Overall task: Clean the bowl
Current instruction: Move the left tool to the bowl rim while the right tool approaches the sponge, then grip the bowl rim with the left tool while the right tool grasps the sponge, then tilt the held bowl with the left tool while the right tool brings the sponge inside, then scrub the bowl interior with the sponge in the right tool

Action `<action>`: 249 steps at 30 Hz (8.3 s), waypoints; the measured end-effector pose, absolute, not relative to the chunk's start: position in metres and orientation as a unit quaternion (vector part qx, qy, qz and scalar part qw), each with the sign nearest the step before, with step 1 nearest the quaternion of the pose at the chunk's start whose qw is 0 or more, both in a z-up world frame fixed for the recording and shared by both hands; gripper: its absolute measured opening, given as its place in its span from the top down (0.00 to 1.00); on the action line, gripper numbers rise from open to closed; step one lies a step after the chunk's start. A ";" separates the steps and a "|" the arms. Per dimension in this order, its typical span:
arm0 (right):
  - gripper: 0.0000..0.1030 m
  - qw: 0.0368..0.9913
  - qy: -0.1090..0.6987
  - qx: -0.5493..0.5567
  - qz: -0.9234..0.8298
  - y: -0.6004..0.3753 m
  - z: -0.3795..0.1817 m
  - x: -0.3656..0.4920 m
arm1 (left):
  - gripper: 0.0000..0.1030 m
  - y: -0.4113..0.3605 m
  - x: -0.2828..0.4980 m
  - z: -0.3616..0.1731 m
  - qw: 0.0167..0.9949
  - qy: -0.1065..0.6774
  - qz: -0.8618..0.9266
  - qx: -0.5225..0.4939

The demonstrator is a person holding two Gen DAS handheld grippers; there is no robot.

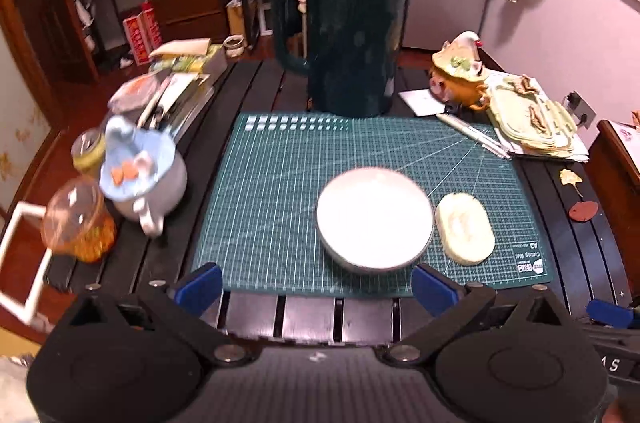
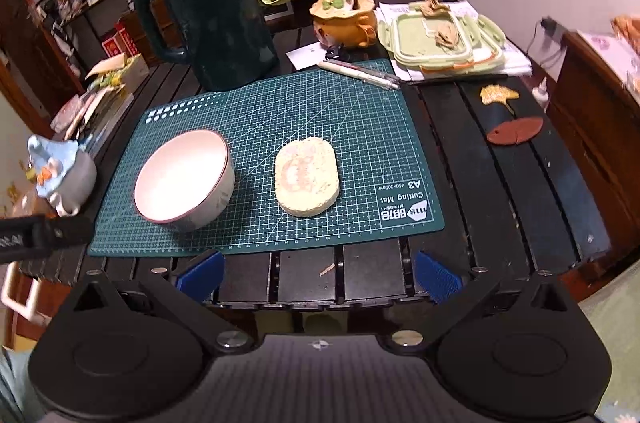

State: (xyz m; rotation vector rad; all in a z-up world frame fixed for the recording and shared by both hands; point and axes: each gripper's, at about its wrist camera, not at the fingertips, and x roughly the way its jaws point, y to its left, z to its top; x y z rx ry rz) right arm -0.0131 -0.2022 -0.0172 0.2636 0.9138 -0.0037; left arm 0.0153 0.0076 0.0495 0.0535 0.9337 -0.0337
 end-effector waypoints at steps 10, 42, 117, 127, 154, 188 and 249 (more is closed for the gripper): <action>0.00 0.905 0.389 0.168 0.020 -0.209 -0.015 -0.024 | 0.08 0.014 0.057 0.082 0.926 0.373 -0.027 0.049; 0.03 0.905 0.385 0.168 0.074 -0.200 -0.025 -0.015 | 0.80 0.031 0.144 -0.052 0.844 0.530 -0.064 -0.043; 0.97 0.910 0.390 -0.077 0.121 -0.096 -0.010 0.111 | 0.80 0.037 0.152 -0.067 0.829 0.543 -0.061 -0.119; 0.97 0.892 0.411 -0.126 0.144 -0.084 -0.027 0.126 | 0.84 0.047 0.155 -0.072 0.813 0.554 -0.065 -0.167; 0.70 0.855 0.408 -0.170 0.272 -0.073 -0.025 0.115 | 0.85 0.049 0.158 -0.077 0.805 0.560 -0.073 -0.181; 0.89 0.819 0.532 -0.108 0.185 -0.067 -0.047 0.157 | 0.91 0.048 0.157 -0.076 0.801 0.564 -0.079 -0.183; 0.90 0.805 0.584 -0.024 0.104 -0.078 -0.045 0.177 | 0.91 0.050 0.159 -0.078 0.792 0.575 -0.099 -0.181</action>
